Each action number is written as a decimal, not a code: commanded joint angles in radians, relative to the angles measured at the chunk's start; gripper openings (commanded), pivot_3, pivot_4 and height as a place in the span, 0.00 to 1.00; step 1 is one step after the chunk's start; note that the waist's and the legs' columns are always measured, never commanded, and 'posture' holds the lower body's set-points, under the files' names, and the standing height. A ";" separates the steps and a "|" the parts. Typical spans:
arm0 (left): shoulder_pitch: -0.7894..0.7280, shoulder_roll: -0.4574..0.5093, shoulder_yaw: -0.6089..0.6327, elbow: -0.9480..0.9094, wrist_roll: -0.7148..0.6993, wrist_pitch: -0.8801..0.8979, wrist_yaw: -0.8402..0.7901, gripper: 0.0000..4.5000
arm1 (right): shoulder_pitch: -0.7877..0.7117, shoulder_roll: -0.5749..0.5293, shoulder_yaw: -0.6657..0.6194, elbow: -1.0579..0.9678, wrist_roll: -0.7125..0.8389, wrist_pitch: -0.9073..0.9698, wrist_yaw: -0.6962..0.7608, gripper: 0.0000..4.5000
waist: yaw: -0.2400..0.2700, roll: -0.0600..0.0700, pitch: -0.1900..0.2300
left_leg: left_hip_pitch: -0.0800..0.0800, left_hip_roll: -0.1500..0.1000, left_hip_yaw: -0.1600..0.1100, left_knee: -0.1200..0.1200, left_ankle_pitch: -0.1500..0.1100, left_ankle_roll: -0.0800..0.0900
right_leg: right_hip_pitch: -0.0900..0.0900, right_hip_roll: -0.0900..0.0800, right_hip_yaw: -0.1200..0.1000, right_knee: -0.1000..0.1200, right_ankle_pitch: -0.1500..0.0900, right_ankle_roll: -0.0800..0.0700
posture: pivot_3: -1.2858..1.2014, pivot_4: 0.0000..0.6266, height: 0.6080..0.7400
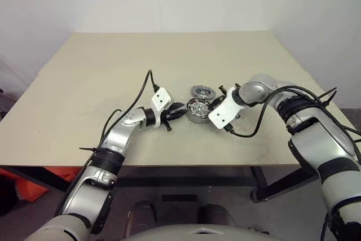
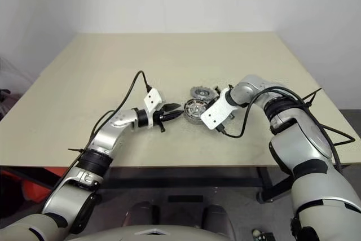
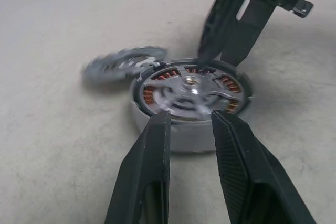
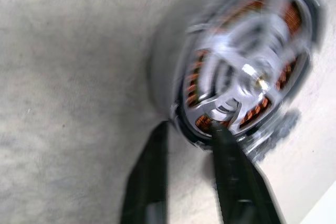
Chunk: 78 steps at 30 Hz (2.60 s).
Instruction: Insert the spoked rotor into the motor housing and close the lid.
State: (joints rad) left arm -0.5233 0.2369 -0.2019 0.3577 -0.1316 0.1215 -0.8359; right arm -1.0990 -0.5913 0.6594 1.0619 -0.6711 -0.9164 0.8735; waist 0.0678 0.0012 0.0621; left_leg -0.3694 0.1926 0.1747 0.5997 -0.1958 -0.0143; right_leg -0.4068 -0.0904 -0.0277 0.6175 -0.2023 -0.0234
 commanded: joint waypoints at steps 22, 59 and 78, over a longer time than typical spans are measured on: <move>0.017 0.055 0.114 -0.019 -0.021 -0.027 0.083 0.30 | 0.075 0.015 -0.167 -0.319 0.318 0.198 0.247 0.00 | -0.022 0.000 0.001 | -0.018 0.004 0.000 0.010 -0.002 0.010 | -0.017 0.003 0.000 0.006 0.000 -0.003 | 0.52 0.00 1.00; 0.056 0.092 0.148 -0.066 -0.026 -0.004 0.102 0.30 | 0.280 0.233 -0.440 -0.847 0.642 1.206 0.174 0.57 | -0.001 -0.001 0.002 | -0.014 0.007 0.000 0.012 -0.001 0.001 | -0.014 0.005 0.000 0.007 0.001 -0.005 | 0.52 0.00 1.00; -0.007 0.051 0.089 0.023 -0.015 -0.044 0.039 0.30 | 0.506 0.586 -1.457 -1.259 1.225 2.531 -0.437 0.57 | 0.041 -0.001 0.002 | -0.004 0.006 0.000 -0.006 0.011 -0.020 | -0.013 0.006 0.000 0.005 0.001 -0.005 | 0.52 0.00 1.00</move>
State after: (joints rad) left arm -0.4998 0.2918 -0.1131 0.3855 -0.1477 0.1048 -0.7906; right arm -0.6056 -0.0215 -0.7834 -0.1423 0.5027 1.6039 0.4767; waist 0.1093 0.0005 0.0637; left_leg -0.3731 0.1984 0.1752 0.5933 -0.1843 -0.0344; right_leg -0.4193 -0.0847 -0.0273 0.6224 -0.2014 -0.0282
